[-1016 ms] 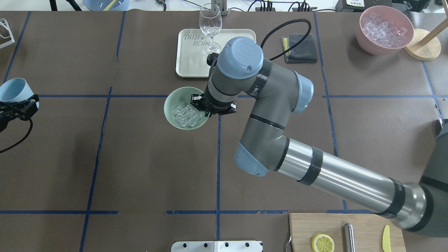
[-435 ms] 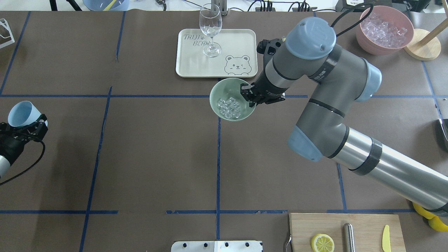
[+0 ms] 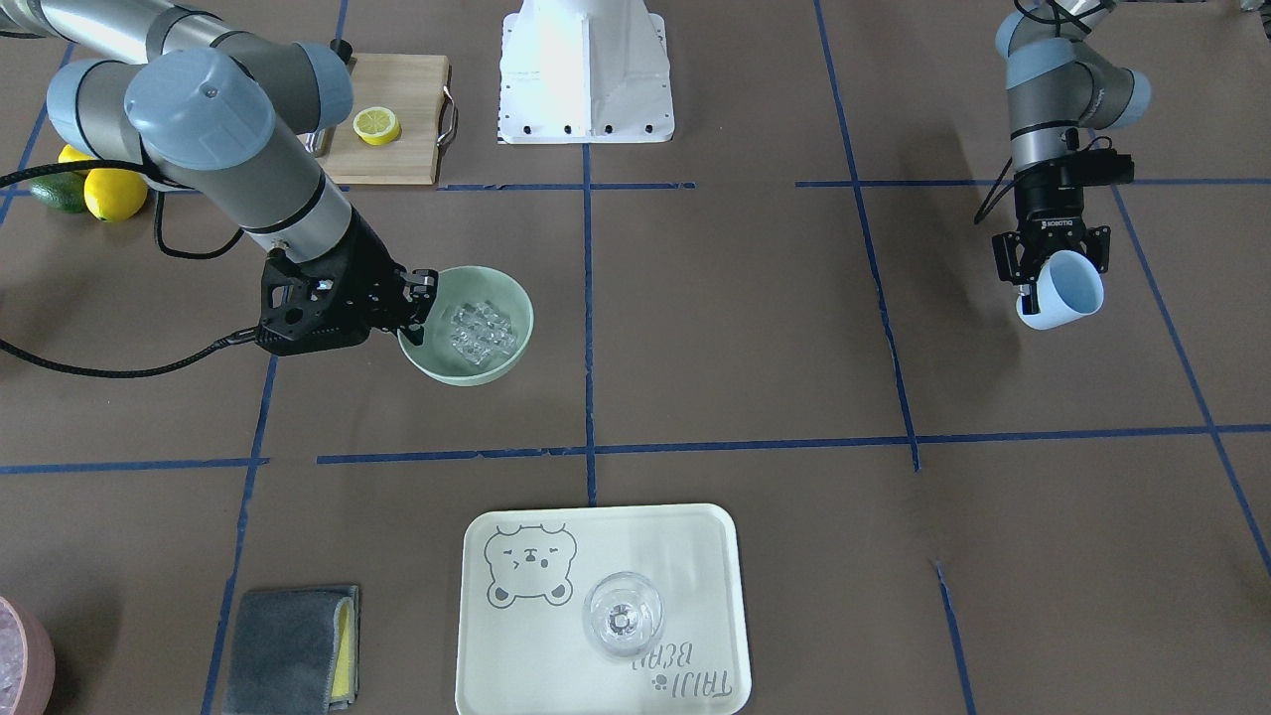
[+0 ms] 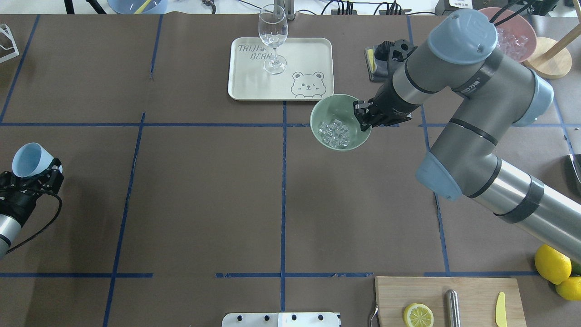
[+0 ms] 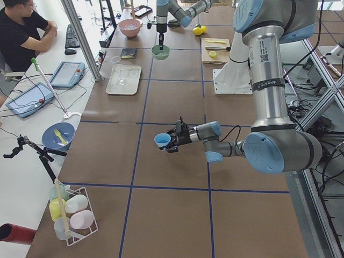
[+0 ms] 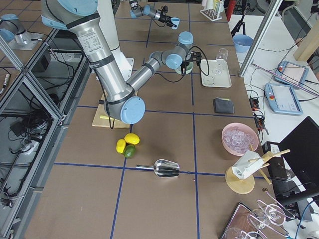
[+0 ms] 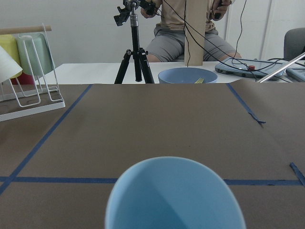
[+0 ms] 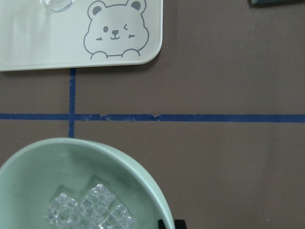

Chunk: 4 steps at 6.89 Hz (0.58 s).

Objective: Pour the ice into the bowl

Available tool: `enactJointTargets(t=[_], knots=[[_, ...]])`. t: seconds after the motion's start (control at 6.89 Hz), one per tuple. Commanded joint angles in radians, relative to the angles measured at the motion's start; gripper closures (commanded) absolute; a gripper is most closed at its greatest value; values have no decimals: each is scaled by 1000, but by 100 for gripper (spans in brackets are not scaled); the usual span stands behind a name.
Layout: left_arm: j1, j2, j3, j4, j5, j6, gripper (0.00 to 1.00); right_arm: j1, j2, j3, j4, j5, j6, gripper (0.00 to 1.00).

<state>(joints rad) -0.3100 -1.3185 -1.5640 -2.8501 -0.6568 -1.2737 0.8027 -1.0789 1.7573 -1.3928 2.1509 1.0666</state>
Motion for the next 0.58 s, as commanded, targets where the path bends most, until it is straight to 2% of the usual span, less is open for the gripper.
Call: enactJointTargets(t=[0.0, 0.15, 0.44], knots=[[12, -33, 47, 1, 23, -3, 100, 21, -82, 55, 2, 7, -55, 100], [17, -36, 53, 5, 23, -3, 100, 27, -122, 83, 2, 7, -77, 100], [20, -39, 61, 8, 22, 5, 16, 38, -153, 90, 6, 7, -100, 100]])
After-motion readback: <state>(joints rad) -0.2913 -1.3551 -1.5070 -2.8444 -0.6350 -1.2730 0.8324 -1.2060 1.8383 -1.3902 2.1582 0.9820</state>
